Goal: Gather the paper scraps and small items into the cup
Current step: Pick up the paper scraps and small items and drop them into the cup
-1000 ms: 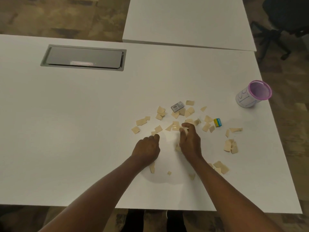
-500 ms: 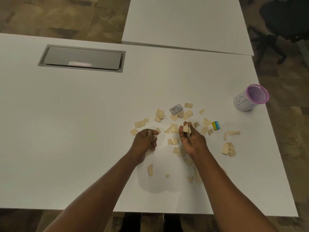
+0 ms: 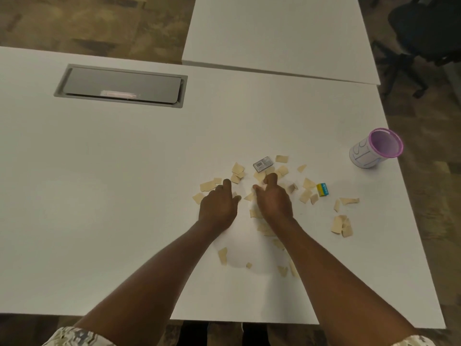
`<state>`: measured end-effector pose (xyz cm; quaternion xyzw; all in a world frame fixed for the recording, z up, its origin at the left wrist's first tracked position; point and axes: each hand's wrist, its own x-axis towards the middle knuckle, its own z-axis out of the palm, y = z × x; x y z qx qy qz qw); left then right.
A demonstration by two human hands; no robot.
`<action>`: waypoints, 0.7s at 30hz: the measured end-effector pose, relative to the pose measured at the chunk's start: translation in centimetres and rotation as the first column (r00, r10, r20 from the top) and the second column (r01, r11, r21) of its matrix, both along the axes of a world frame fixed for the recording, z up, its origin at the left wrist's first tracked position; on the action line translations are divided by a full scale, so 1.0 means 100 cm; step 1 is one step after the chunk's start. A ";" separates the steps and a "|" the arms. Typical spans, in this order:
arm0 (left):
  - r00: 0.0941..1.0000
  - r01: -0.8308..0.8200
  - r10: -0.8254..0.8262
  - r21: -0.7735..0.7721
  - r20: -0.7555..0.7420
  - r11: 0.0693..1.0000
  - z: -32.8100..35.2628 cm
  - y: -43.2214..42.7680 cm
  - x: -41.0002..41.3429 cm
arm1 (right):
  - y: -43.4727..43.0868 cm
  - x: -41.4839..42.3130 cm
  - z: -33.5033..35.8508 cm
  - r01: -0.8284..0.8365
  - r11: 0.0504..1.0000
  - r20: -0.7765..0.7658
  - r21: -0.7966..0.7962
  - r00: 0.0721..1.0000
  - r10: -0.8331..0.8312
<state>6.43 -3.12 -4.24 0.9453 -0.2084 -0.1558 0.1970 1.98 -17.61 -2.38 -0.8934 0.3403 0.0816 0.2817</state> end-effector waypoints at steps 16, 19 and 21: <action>0.988 0.101 -0.102 0.021 0.113 0.995 -0.014 -0.003 -0.006 | 0.010 -0.007 -0.008 -0.138 0.990 -0.080 0.019 0.987 0.139; 0.990 0.072 -0.067 -0.041 0.124 0.997 -0.015 -0.001 -0.009 | 0.007 -0.014 -0.008 -0.092 0.991 0.046 0.096 0.995 0.088; 0.986 0.060 -0.052 -0.050 0.159 0.997 -0.018 -0.001 -0.011 | 0.005 -0.017 -0.007 -0.069 0.989 0.063 0.130 0.996 0.061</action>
